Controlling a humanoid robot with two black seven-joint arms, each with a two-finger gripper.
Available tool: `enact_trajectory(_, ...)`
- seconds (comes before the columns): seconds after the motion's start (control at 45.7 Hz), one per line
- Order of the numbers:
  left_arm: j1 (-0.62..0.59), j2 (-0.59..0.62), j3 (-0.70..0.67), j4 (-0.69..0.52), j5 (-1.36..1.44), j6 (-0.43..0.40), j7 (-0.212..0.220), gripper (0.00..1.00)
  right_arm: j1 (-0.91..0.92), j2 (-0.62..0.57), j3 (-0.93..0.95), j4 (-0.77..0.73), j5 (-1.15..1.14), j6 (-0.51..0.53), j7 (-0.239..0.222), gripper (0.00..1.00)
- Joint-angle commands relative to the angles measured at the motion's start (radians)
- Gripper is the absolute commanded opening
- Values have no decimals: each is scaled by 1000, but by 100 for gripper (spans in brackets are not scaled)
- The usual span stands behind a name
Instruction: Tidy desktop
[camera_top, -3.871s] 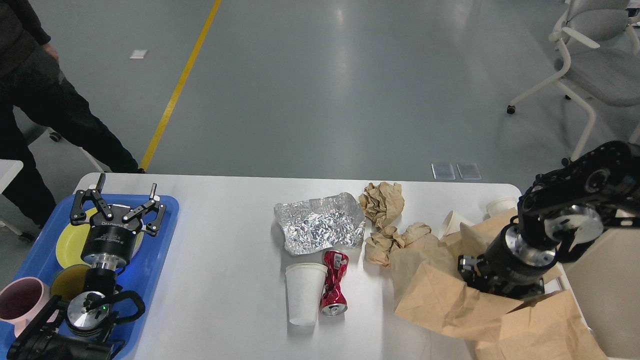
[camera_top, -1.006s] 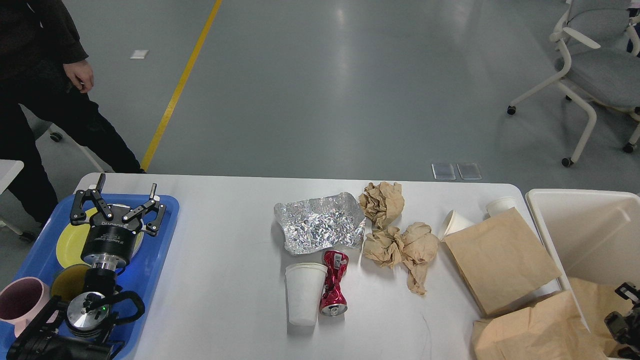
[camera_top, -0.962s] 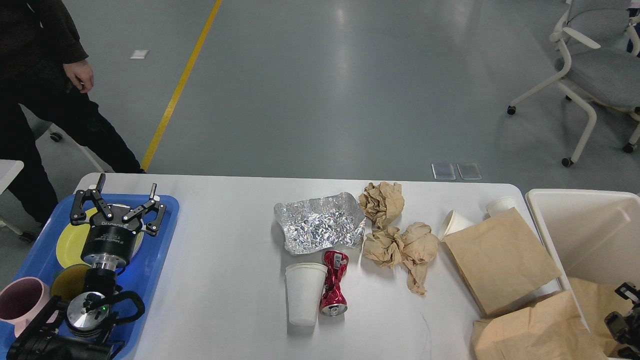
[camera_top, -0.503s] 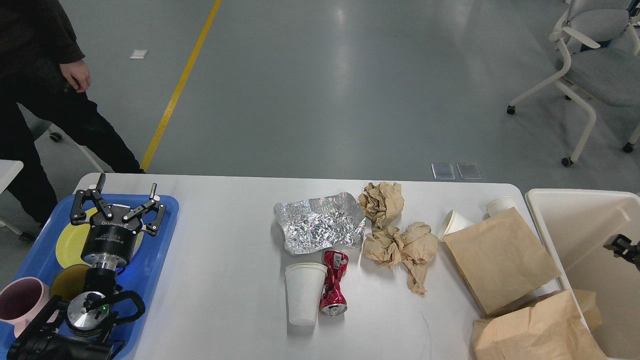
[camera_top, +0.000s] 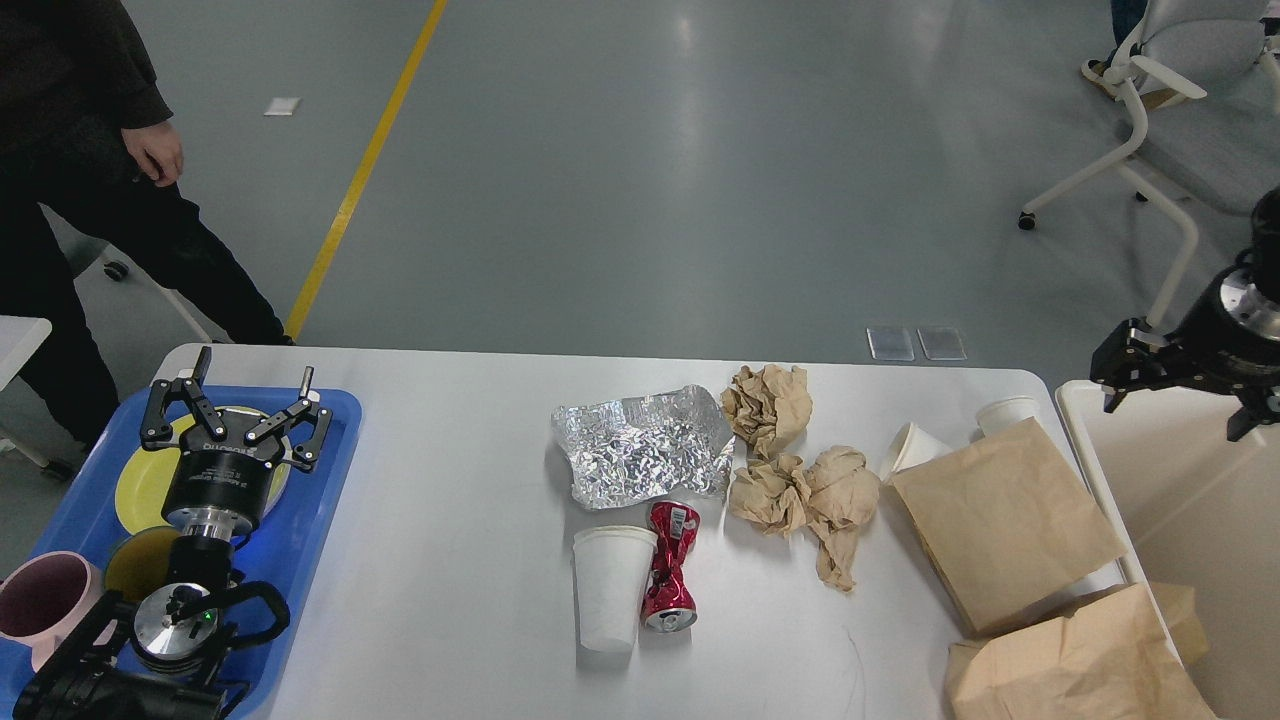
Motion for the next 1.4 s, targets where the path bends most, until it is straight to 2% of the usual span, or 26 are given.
enact_trajectory(0.0, 1, 0, 0, 0, 0, 0, 0, 96, 239, 112, -30, 232, 8, 33, -11, 100)
enact_trajectory(0.066, 1, 0, 0, 0, 0, 0, 0, 96, 304, 176, -33, 303, 14, 35, -23, 100)
enact_trajectory(0.197, 1, 0, 0, 0, 0, 0, -2, 96, 447, 217, -27, 424, 93, 30, -25, 100)
enact_trajectory(0.416, 0, 0, 0, 0, 0, 0, -2, 96, 700, 191, 13, 626, 154, 16, -25, 100)
enact_trajectory(0.612, 1, 0, 0, 0, 0, 0, 0, 96, 711, 176, 14, 705, 152, 13, -25, 100)
enact_trajectory(0.875, 1, 0, 0, 0, 0, 0, 0, 96, 543, 125, 17, 699, 146, -47, -27, 100)
enact_trajectory(1.028, 0, 0, 0, 0, 0, 0, 0, 96, 339, 131, 8, 665, 142, -180, -30, 100)
enact_trajectory(1.181, 0, 0, 0, 0, 0, 0, 0, 96, 158, 122, -36, 549, 169, -306, -30, 100)
enact_trajectory(1.378, 1, 0, 0, 0, 0, 0, 0, 96, -54, 101, -56, 443, 393, -465, -57, 99)
